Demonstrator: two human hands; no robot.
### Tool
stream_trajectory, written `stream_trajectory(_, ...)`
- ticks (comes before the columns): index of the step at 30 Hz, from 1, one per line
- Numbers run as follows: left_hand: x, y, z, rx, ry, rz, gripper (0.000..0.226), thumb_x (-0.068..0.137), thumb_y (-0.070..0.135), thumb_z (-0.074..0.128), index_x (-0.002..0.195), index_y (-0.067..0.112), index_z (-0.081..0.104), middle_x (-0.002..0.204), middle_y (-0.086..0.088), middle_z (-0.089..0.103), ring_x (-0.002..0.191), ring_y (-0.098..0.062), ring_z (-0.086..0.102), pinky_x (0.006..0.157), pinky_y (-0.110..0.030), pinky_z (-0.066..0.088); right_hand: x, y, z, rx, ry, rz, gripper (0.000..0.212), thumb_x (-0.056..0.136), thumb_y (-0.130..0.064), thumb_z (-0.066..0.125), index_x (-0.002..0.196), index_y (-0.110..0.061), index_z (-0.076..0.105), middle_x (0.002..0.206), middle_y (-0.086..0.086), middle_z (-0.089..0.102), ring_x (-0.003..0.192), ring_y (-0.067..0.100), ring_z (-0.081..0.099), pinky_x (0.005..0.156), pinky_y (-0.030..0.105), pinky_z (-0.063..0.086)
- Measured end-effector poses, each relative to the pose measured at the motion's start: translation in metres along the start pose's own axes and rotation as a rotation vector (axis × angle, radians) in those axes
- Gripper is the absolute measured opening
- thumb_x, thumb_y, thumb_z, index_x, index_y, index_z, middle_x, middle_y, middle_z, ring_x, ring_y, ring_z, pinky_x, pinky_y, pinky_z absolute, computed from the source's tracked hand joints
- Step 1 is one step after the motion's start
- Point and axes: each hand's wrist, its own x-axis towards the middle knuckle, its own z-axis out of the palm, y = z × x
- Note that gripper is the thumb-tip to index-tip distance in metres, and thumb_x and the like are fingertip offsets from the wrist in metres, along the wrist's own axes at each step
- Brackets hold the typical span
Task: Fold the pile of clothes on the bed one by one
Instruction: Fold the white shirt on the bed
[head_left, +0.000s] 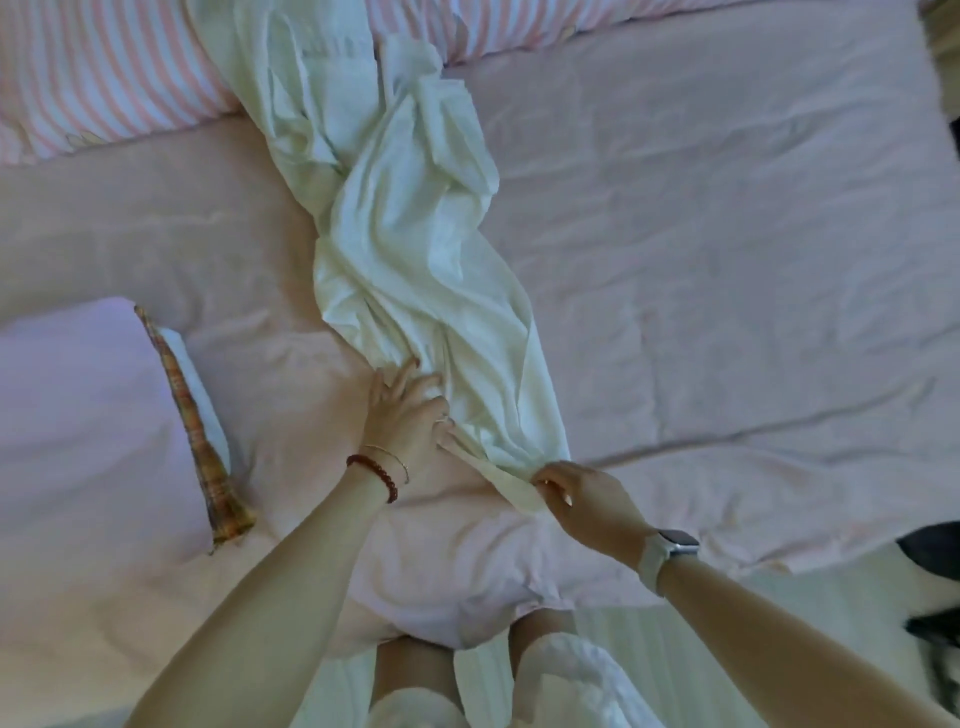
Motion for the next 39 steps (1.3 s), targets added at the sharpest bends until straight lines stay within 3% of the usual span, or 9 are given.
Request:
stream_trajectory(4,-0.007,0.021,-0.021,-0.381,0.27,-0.182,0.025,0.092,0.019,0.047,0.086,-0.001,0.06,0.078,-0.013,0.064,0.077,-0.034,0.061,0.069,-0.032,0.034,0.014,-0.013,-0.008,0.142,0.176,-0.01,0.032,0.089,-0.03,0.051,0.118,-0.017,0.059,0.111,-0.002,0.059,0.1,0.014,0.056,0.077,0.028,0.045)
stream_trajectory(8,-0.033,0.051,-0.041,-0.621,0.163,-0.136,0.028,0.089,0.029,0.049,0.092,0.002,0.057,0.064,0.006,0.051,0.061,-0.008,0.049,0.058,-0.021,0.031,0.022,-0.035,-0.018,0.525,-0.092,0.072,0.014,0.091,-0.032,0.053,0.096,-0.02,0.059,0.089,-0.008,0.06,0.083,0.013,0.055,0.073,0.027,0.043)
stream_trajectory(10,-0.047,0.06,-0.045,-0.672,0.078,-0.084,0.037,0.083,0.041,0.046,0.09,0.006,0.058,0.06,0.009,0.048,0.061,-0.007,0.049,0.055,-0.016,0.033,0.016,-0.038,-0.019,0.696,-0.129,0.122,0.034,0.095,-0.021,0.051,0.063,-0.019,0.041,0.053,-0.014,0.04,0.053,0.004,0.037,0.053,0.022,0.029)
stream_trajectory(13,-0.052,0.05,-0.04,-0.604,0.076,-0.181,0.032,0.087,0.039,0.055,0.102,0.011,0.057,0.071,0.007,0.053,0.068,-0.013,0.055,0.063,-0.023,0.038,-0.004,-0.027,-0.026,0.811,-0.126,0.207,0.033,0.093,-0.011,0.052,0.062,-0.012,0.043,0.051,-0.011,0.036,0.048,0.005,0.031,0.05,0.023,0.025)
stream_trajectory(17,-0.049,0.028,-0.033,-0.343,0.143,-0.172,0.044,0.084,0.038,0.06,0.117,0.009,0.056,0.108,-0.007,0.057,0.088,-0.025,0.059,0.076,-0.031,0.047,-0.01,0.007,-0.038,0.583,0.369,0.429,0.014,0.09,-0.005,0.051,0.098,-0.001,0.062,0.08,0.007,0.056,0.073,0.02,0.051,0.061,0.027,0.033)
stream_trajectory(21,-0.054,0.028,-0.019,-0.139,0.266,0.043,0.043,0.079,0.043,0.048,0.099,0.008,0.064,0.094,-0.007,0.062,0.084,-0.027,0.062,0.07,-0.035,0.051,-0.009,0.031,-0.042,0.392,0.762,0.43,0.036,0.084,0.001,0.054,0.12,-0.001,0.052,0.113,0.019,0.052,0.098,0.031,0.055,0.086,0.042,0.044)
stream_trajectory(28,-0.085,0.049,0.051,0.207,-0.095,0.176,0.076,0.049,0.045,0.08,0.116,0.026,0.05,0.113,0.0,0.053,0.103,-0.025,0.053,0.085,-0.043,0.048,-0.038,0.017,0.027,-0.017,0.425,-0.142,0.018,0.075,-0.016,0.049,0.092,-0.02,0.053,0.085,0.003,0.062,0.076,0.024,0.061,0.07,0.026,0.04)
stream_trajectory(32,-0.083,0.042,0.062,0.284,0.128,0.043,0.063,0.062,0.004,0.062,0.122,0.018,0.047,0.112,-0.011,0.058,0.11,-0.033,0.045,0.096,-0.057,0.039,-0.049,0.021,0.05,-0.198,0.316,-0.277,0.023,0.073,-0.021,0.055,0.092,-0.022,0.042,0.085,-0.001,0.062,0.072,0.021,0.061,0.067,0.027,0.046)
stream_trajectory(39,-0.061,0.031,0.017,-0.046,0.153,0.083,0.029,0.08,0.024,0.05,0.097,0.019,0.072,0.086,0.001,0.068,0.076,-0.023,0.064,0.056,-0.027,0.049,-0.039,0.022,0.035,-0.142,0.209,-0.111,0.064,0.064,-0.011,0.079,0.121,-0.018,0.051,0.105,0.011,0.06,0.08,0.027,0.064,0.045,0.03,0.048)
